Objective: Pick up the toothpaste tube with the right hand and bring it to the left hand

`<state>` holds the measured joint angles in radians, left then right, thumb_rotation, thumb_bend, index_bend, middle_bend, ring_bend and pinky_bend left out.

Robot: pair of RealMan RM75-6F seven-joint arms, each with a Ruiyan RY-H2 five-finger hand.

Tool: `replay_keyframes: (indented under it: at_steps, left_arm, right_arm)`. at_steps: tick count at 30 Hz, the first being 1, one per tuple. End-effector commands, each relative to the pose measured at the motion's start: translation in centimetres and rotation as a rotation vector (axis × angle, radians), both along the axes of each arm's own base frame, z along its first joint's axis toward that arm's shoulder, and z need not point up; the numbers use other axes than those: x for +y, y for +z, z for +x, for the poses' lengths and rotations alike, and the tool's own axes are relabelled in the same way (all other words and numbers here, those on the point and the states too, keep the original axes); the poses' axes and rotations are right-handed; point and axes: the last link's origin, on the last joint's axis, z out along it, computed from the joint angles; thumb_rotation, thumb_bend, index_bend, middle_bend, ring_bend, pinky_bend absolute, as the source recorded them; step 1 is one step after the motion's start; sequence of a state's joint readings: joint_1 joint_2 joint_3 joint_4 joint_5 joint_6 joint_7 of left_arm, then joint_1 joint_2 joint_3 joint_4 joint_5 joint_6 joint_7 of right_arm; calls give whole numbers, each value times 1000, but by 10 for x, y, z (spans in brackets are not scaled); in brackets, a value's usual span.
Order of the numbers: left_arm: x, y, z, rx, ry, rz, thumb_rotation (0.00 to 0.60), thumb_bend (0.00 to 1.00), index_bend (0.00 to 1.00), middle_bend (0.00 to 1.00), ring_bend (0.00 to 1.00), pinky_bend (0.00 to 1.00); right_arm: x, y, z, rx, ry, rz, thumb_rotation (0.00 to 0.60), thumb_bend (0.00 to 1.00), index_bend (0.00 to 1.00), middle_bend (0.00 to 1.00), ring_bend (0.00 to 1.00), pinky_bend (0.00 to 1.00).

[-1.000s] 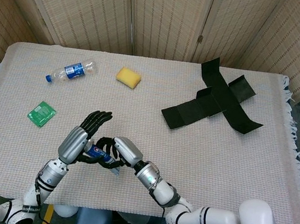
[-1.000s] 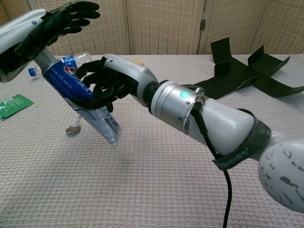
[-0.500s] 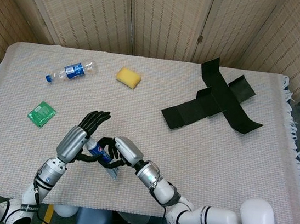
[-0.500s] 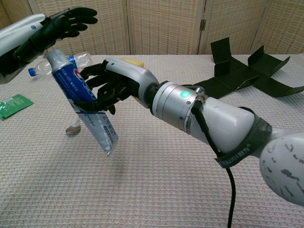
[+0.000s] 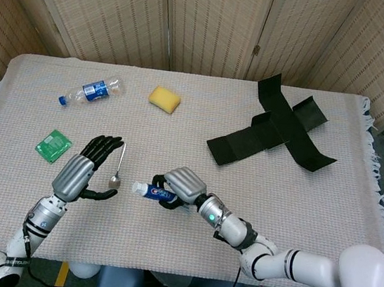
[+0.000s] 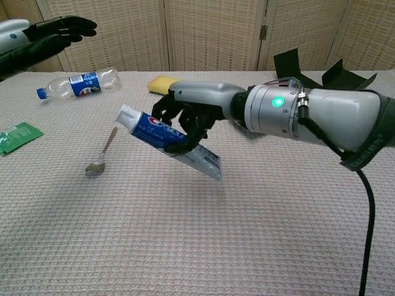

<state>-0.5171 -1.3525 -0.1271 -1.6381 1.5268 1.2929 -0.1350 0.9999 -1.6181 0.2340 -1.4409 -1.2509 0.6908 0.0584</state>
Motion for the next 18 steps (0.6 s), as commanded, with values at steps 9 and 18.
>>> replay_keyframes:
  at_steps: [9,18]
  left_arm:
    - [-7,11,-21,209,85,2,53,150,73,83,38,0]
    - [-8,13,-26,230,91,18,58,149,57,83,37,0]
  right_arm:
    - [-6,-17,-10,369,143,-104,600,754,679,591,645,610]
    - [1,-37,-6,414,104,-81,600,754,131,286,419,416]
